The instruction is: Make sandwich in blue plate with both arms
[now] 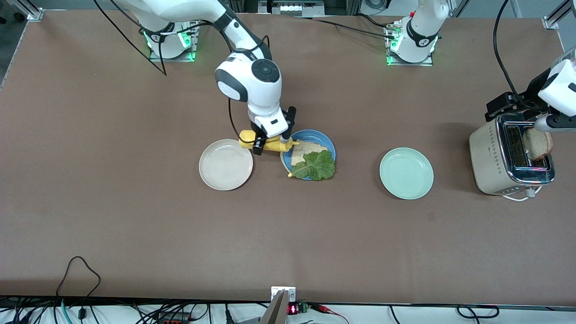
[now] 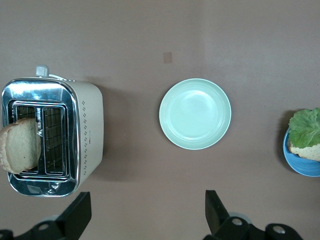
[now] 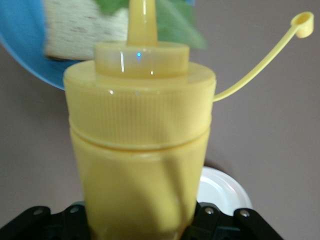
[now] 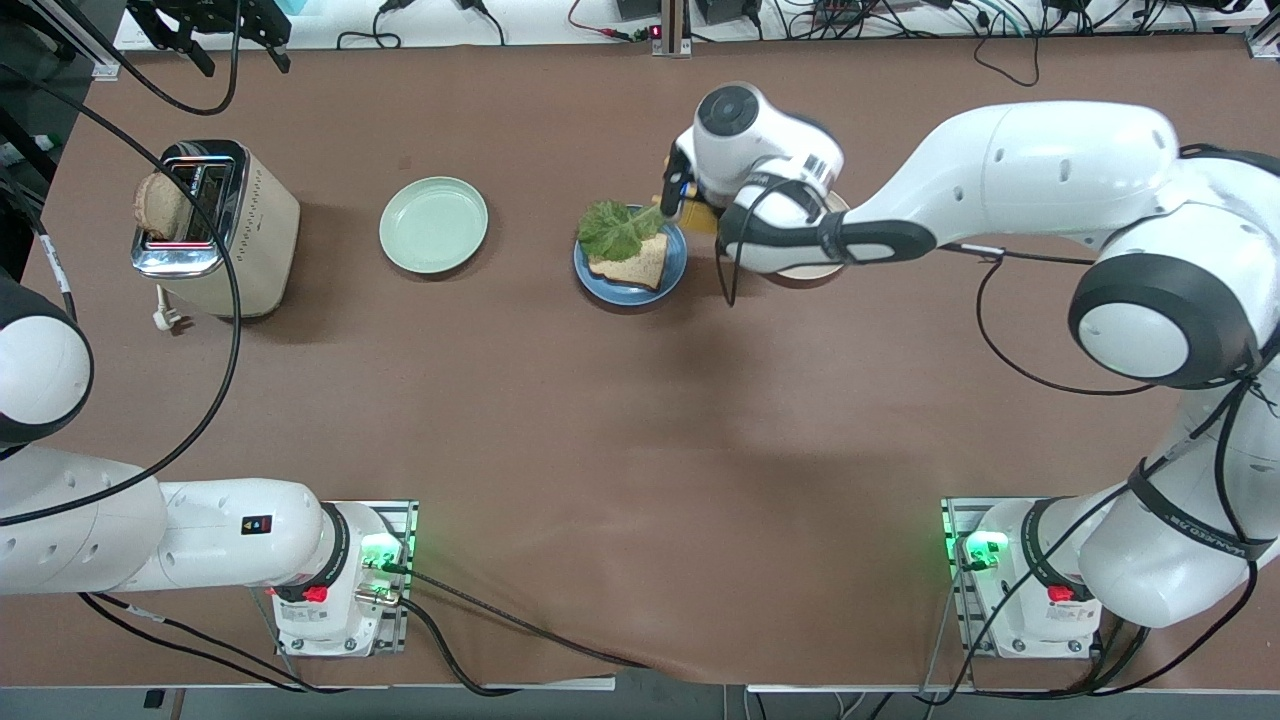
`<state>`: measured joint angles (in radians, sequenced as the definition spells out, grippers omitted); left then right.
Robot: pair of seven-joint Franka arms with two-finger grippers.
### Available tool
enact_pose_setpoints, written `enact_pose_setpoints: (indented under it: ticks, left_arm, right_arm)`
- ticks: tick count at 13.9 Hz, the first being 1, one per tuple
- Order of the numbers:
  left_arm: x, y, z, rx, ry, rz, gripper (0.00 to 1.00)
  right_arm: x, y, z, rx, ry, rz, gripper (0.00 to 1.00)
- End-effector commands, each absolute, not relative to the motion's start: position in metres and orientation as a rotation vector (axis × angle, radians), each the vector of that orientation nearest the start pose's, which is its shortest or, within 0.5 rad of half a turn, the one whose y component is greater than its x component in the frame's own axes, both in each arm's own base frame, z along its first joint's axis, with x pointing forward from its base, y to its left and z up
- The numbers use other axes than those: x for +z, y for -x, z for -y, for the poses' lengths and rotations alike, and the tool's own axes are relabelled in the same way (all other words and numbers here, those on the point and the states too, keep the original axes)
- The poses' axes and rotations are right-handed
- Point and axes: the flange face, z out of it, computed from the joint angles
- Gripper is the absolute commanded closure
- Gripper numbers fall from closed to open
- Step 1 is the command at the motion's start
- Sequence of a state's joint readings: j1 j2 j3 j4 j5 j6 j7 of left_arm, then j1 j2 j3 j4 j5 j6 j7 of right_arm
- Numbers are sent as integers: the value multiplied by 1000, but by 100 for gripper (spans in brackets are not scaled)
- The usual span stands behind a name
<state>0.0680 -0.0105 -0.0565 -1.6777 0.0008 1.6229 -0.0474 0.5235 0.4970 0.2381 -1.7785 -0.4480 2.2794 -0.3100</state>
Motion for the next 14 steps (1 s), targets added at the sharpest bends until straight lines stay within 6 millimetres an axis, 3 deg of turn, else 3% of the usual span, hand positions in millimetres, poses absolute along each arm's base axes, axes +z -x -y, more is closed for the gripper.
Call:
enact_pose_setpoints:
  ticks: [1, 4, 7, 8, 10, 12, 14]
  left_arm:
    - [589, -548, -8, 67, 3136, 84, 0]
    - [588, -545, -11, 101, 3135, 94, 0]
    - [584, -557, -8, 104, 3142, 68, 0]
    - [583, -563, -4, 106, 3139, 53, 0]
    - [577, -569, -6, 118, 3139, 67, 0]
    - [565, -575, -22, 147, 3139, 111, 0]
    - [558, -589, -74, 142, 3136, 223, 0]
  right_arm:
    - [351, -509, -381, -171, 2737, 1926, 100]
    - [395, -521, -312, -171, 2646, 1849, 100]
    - [424, -540, -224, -223, 2525, 1834, 100]
    - [430, -547, -190, -236, 2466, 1828, 100]
    - [433, -555, -140, -279, 2310, 1857, 100]
    - [430, -562, -92, -317, 2220, 1875, 100]
    - [423, -565, -45, -366, 2144, 1864, 100]
